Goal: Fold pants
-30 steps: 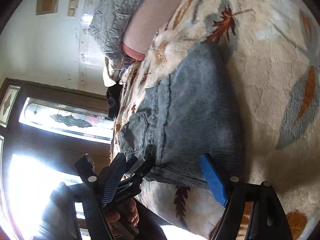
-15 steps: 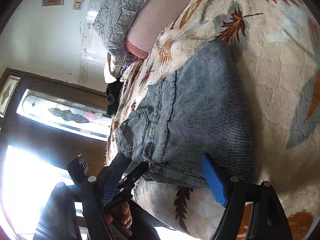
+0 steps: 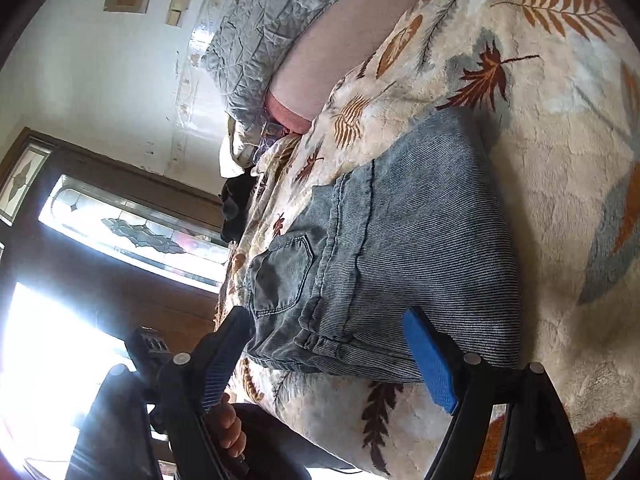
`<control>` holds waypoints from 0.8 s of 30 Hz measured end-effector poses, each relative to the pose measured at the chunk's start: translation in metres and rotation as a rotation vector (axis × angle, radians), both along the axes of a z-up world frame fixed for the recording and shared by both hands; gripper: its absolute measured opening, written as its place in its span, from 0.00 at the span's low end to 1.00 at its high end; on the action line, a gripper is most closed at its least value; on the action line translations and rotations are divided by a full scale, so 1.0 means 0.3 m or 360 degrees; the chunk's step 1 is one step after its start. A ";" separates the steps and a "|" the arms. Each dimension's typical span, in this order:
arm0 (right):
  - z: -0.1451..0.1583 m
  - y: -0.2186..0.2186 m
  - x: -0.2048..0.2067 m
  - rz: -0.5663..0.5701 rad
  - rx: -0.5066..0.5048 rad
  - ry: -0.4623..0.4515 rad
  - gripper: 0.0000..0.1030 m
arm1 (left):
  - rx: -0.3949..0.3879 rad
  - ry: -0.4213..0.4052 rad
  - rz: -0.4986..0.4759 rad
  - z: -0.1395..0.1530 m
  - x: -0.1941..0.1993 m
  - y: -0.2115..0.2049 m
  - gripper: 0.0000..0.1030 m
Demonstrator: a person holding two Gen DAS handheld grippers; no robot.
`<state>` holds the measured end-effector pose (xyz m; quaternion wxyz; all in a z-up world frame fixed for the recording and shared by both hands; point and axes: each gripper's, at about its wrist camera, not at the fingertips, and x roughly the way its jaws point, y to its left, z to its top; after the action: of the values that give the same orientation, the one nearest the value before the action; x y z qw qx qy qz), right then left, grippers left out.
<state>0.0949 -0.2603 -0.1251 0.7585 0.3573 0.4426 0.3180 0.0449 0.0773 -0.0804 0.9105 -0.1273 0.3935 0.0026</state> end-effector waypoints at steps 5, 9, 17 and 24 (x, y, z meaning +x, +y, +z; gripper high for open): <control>0.051 0.078 0.004 0.0099 0.0006 -0.0067 0.79 | 0.0020 -0.0007 0.0177 0.002 -0.012 0.080 1.00; 0.047 0.172 0.042 0.0176 -0.0010 -0.0060 0.79 | 0.0030 0.0008 0.0266 -0.010 -0.030 0.147 1.00; -0.030 0.262 0.074 0.0218 -0.0203 0.0085 0.79 | 0.0035 0.0059 0.0375 -0.043 -0.060 0.234 1.00; 0.074 0.293 0.020 0.0149 -0.0365 -0.0147 0.79 | 0.0012 0.0034 0.0384 -0.030 -0.078 0.264 1.00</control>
<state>0.1010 -0.1723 -0.1028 0.7983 0.2322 0.4569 0.3165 0.0214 0.1564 -0.0893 0.8998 -0.1703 0.3850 0.1149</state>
